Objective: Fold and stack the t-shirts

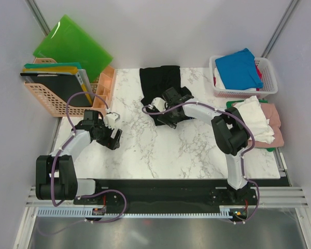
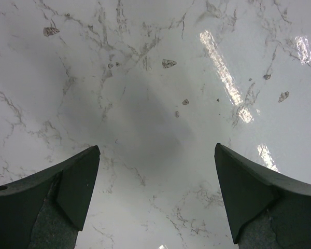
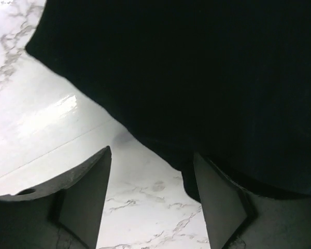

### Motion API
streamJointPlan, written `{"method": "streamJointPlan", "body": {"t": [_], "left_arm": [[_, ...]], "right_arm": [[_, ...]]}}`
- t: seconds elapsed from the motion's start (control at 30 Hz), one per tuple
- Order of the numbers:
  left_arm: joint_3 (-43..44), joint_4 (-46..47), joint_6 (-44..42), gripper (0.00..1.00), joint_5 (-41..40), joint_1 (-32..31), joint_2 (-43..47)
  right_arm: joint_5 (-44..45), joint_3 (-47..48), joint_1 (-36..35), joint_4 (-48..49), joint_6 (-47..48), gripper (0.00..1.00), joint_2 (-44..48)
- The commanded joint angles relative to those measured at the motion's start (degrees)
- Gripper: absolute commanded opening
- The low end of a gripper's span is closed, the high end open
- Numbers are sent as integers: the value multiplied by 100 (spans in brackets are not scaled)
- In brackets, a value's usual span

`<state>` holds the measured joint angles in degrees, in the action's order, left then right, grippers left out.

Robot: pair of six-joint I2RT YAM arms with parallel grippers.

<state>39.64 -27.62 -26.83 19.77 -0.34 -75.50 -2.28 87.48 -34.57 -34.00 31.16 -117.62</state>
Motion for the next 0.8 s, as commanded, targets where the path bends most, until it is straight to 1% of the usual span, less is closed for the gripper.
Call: {"method": "streamJointPlan", "body": {"t": [0.0, 0.07, 0.17, 0.33, 0.37, 0.4, 0.43, 0.47, 0.57, 0.77], "left_arm": [[26, 63, 29, 98, 36, 25, -34], [26, 63, 20, 98, 36, 25, -34], [18, 63, 20, 98, 27, 25, -26], [18, 55, 20, 98, 27, 25, -43], [18, 55, 20, 98, 36, 25, -61], [35, 63, 20, 98, 18, 25, -70], [35, 55, 20, 98, 27, 25, -87], [44, 46, 20, 98, 27, 25, -87], [18, 46, 20, 98, 27, 25, -52], [26, 46, 11, 98, 27, 25, -78]], "right_arm": [[184, 287, -24, 349, -5, 71, -164], [359, 296, -24, 446, 22, 69, -217], [649, 278, -24, 727, 22, 69, -209], [782, 252, -24, 860, 57, 70, -6], [826, 252, -24, 860, 101, 67, -6], [852, 269, -24, 869, 118, 58, -58], [879, 287, -24, 869, 136, 11, -111], [922, 304, -32, 860, 119, 0, -155], [783, 252, -50, 763, 119, 0, -235], [440, -240, -366, 614, -13, 0, 283]]}}
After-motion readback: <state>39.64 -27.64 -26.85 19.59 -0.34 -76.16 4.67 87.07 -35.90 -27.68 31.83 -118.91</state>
